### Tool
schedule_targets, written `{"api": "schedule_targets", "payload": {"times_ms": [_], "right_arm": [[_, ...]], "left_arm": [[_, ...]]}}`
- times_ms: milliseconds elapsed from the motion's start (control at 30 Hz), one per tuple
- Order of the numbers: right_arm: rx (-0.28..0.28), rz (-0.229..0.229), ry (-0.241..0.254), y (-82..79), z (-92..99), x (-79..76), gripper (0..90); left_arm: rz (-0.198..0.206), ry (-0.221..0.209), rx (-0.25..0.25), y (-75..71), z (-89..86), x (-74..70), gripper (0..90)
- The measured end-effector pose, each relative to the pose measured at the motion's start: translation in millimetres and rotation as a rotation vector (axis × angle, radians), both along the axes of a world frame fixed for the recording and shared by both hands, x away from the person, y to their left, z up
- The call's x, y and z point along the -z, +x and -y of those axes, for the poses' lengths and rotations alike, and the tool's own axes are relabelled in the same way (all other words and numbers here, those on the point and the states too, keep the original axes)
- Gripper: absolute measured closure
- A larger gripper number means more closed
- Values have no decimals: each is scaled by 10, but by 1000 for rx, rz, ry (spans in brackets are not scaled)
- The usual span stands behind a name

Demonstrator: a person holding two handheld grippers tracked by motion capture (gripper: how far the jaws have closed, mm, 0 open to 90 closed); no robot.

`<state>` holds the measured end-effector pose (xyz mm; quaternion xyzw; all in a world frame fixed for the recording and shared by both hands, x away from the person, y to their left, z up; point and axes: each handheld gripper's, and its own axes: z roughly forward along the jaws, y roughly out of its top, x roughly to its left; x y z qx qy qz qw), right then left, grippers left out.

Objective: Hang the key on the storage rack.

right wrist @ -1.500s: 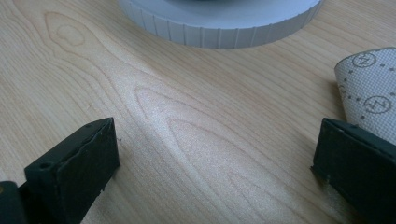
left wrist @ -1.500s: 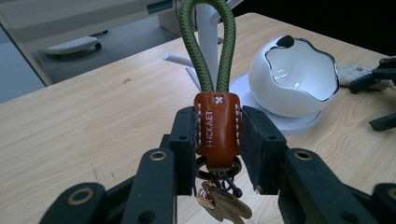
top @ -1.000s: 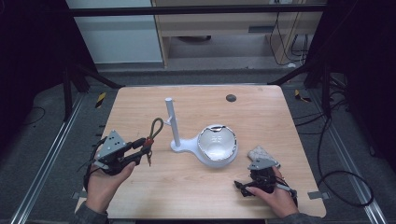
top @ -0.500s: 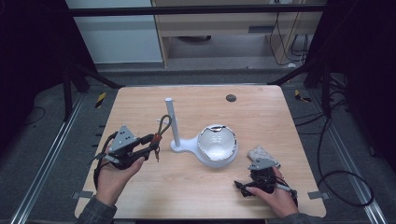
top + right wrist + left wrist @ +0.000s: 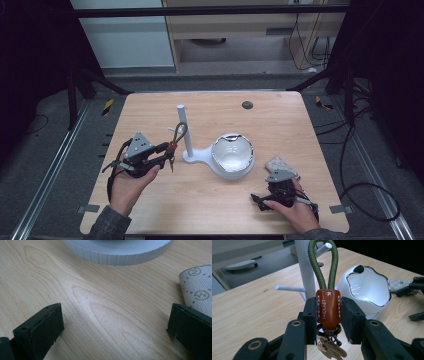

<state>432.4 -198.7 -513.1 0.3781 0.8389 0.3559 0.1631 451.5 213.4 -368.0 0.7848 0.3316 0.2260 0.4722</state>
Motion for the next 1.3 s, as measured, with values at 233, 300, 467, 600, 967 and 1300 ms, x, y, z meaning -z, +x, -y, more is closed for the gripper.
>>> {"api": "schedule_targets", "payload": {"times_ms": [233, 300, 467, 600, 967, 1300], "right_arm": [[0, -2, -1, -1, 1, -1, 2], [0, -1, -1, -2, 1, -1, 2], [0, -1, -1, -2, 2, -2, 2], [-1, -1, -2, -2, 2, -1, 2], [1, -3, -1, -4, 2, -1, 2], [1, -3, -1, -4, 2, -1, 2]], "left_arm": [[-11, 5, -10, 49, 24, 51, 662], [-12, 7, -13, 59, 27, 62, 662], [-23, 8, -19, 97, 32, 101, 662], [-31, 8, -25, 131, 43, 138, 661], [-45, 11, -35, 198, 87, 230, 659], [-51, 16, -40, 224, 82, 277, 658]]}}
